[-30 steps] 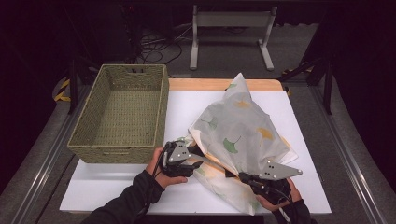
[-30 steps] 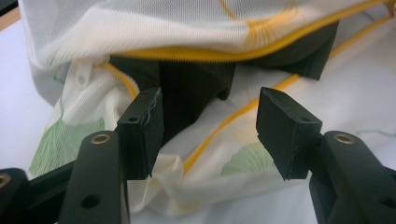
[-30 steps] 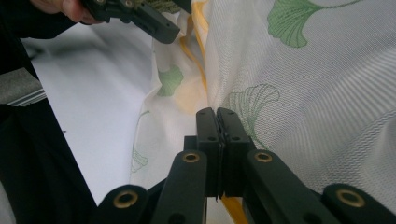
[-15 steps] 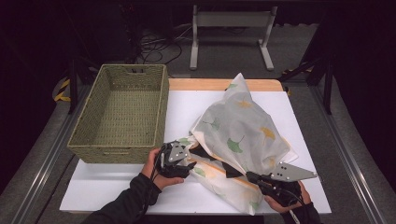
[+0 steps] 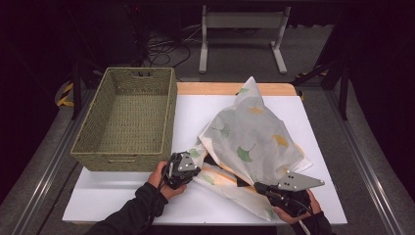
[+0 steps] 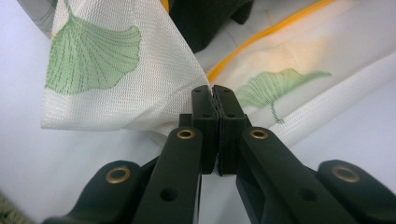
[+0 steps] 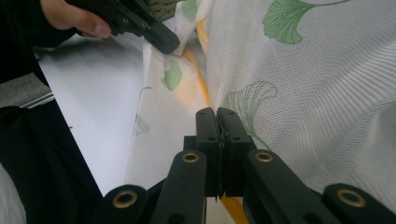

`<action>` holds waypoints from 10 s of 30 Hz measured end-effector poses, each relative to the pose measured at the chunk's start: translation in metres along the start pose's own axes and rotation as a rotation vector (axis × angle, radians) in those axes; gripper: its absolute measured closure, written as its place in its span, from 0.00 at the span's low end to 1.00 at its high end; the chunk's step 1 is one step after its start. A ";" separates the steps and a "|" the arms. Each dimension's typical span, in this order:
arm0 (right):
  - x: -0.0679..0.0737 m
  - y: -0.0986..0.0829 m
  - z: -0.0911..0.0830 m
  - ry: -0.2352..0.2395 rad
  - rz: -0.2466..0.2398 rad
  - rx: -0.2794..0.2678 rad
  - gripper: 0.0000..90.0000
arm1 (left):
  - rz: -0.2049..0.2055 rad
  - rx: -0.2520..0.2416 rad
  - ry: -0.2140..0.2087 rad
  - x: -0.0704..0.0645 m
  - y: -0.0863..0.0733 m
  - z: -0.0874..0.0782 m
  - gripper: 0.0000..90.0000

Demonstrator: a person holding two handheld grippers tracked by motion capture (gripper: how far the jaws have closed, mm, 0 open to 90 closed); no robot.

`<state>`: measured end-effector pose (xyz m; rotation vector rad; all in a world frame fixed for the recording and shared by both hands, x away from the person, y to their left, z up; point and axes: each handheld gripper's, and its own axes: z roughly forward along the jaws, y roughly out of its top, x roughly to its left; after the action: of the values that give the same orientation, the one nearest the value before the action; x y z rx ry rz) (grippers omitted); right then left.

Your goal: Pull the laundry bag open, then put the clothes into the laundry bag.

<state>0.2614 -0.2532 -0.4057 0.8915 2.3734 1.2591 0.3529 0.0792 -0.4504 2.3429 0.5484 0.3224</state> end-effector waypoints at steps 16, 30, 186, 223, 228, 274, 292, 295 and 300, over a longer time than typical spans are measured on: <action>0.006 -0.002 0.015 0.015 -0.018 0.050 0.97 | -0.011 -0.020 -0.030 -0.031 -0.043 -0.041 0.86; -0.001 -0.007 0.002 0.013 -0.004 0.065 0.98 | -0.159 -0.109 0.087 0.005 -0.055 -0.058 0.35; 0.008 -0.003 0.056 0.010 -0.072 0.125 0.94 | -0.118 -0.108 0.009 0.030 -0.074 -0.073 0.98; 0.053 0.044 0.067 0.085 -0.125 -0.040 0.84 | -0.057 -0.126 -0.031 0.010 -0.065 -0.070 0.98; 0.061 0.050 0.078 0.103 -0.139 -0.035 0.85 | -0.048 -0.126 -0.037 0.007 -0.065 -0.069 0.98; 0.089 0.072 0.152 0.038 -0.166 0.028 0.75 | 0.013 -0.111 -0.077 -0.007 -0.060 -0.066 0.98; 0.094 0.066 0.159 0.081 -0.173 0.080 0.82 | 0.021 -0.117 -0.081 -0.008 -0.059 -0.063 0.98; 0.094 0.065 0.159 0.078 -0.170 0.074 0.78 | 0.023 -0.117 -0.084 -0.008 -0.059 -0.063 0.97; 0.094 0.066 0.158 0.060 -0.175 0.063 0.83 | 0.020 -0.120 -0.092 -0.008 -0.059 -0.063 0.97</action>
<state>0.2984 -0.0644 -0.4391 0.6547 2.4888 1.1635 0.3050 0.1506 -0.4458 2.2361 0.4495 0.2481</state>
